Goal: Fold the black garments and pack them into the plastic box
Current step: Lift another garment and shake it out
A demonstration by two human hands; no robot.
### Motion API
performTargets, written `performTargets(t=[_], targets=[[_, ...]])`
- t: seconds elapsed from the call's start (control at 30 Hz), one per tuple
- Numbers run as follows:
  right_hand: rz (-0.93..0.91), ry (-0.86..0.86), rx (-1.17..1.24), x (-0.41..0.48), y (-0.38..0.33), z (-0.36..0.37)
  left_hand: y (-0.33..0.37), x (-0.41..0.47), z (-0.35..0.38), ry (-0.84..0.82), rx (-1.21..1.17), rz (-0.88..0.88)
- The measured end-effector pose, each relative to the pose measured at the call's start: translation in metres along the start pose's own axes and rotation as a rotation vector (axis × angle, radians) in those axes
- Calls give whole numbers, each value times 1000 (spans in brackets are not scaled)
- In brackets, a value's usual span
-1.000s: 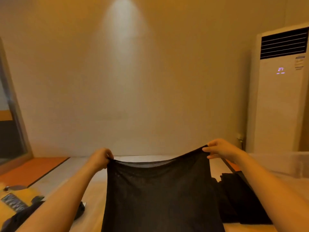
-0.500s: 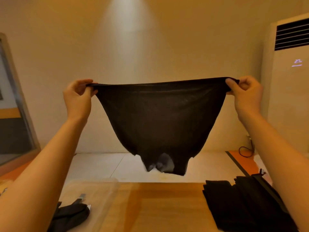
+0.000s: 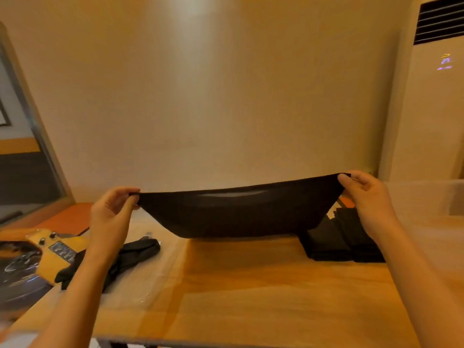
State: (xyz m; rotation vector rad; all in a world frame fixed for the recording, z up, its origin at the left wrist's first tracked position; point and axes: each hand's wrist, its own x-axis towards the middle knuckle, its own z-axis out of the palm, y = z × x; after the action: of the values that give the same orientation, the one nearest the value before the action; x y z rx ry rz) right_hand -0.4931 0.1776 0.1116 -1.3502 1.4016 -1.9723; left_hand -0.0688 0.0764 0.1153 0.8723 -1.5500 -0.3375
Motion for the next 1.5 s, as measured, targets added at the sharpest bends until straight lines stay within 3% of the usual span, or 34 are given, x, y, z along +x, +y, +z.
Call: performTargets(t=[0.13,0.4,0.83,1.2,1.5], targets=[[45,14,30,-58,17,-9,-15,-67,-16,-68,62,2],[25,-35,-30,-134,35,-17,-22,-143,-17,-49,68,-110],[29,-10,-39,-205,9,-52,5,-201,-64,-21,153,-147],[62,6,-186,-221,-3,-52,17,-214,-66,-15,174,-143],[138,-31,-187,-228,-18,-56,22,-211,-65,-110,128,-195]])
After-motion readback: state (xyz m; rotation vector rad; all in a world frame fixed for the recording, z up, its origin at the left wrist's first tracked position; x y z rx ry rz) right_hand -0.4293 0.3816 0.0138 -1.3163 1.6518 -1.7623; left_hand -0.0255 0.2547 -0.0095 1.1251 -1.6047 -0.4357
